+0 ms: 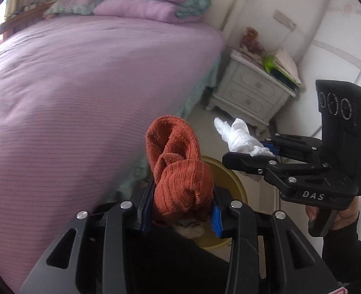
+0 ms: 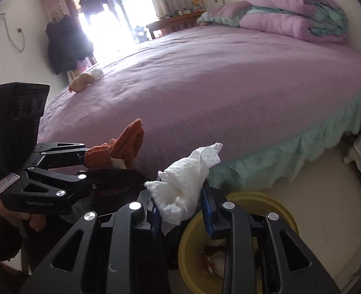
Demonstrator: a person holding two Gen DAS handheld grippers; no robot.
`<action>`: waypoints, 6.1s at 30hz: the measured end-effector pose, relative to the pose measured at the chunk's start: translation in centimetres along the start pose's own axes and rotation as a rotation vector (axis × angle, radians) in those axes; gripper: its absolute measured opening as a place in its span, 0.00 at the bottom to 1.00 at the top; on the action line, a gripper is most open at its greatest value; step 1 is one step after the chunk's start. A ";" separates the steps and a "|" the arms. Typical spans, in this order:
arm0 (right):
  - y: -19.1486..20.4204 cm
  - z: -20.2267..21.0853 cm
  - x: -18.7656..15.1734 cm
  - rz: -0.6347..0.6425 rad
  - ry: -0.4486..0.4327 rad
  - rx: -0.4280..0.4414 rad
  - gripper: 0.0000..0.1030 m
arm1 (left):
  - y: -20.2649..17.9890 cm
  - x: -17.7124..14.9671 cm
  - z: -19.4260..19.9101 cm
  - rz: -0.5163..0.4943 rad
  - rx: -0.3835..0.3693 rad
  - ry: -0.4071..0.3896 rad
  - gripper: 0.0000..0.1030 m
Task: Collect trash
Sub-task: 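Carry sock and tissue over the bucket and open both grippers, then move both open grippers back toward the teddy bear, then grasp the teddy bear with the left gripper while the right grasps the white tissue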
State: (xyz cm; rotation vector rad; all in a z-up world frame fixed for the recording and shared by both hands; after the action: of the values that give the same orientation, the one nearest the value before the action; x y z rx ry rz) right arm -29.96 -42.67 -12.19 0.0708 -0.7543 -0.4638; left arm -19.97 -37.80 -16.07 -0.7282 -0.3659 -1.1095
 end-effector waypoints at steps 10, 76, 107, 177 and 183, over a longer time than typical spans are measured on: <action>-7.4 -2.3 -7.3 -0.150 0.179 -0.177 0.66 | -4.2 -1.6 -9.9 -0.032 -0.098 0.211 0.37; 4.0 -2.5 2.7 0.011 -0.033 0.075 0.86 | 6.3 -0.1 9.5 0.099 0.529 -0.193 0.96; 30.2 -16.6 22.6 0.367 -0.172 0.389 0.92 | 34.2 1.8 24.4 0.638 0.882 -0.381 0.96; 40.7 -30.5 28.1 0.446 0.121 0.468 0.19 | 43.3 -1.7 28.0 0.783 0.615 -0.500 0.33; 39.0 -26.5 26.2 0.482 0.087 0.519 0.17 | 40.1 -1.8 28.9 0.705 0.642 -0.517 0.32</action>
State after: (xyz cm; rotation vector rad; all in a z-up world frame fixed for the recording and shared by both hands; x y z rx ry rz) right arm 19.29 -21.64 -5.89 0.3815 -0.7613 0.2006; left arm 17.93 -6.60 -10.27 -0.4861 -0.7841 -0.0937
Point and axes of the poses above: each gripper's, at about its wrist camera, not at the fingertips, and z roughly against the way its jaws point, y to its left, x to its top, the point moved 3 cm from there along -z, roughly the way its jaws point, and after that the axes turned 5 degrees about -x, right-handed, at the moved point
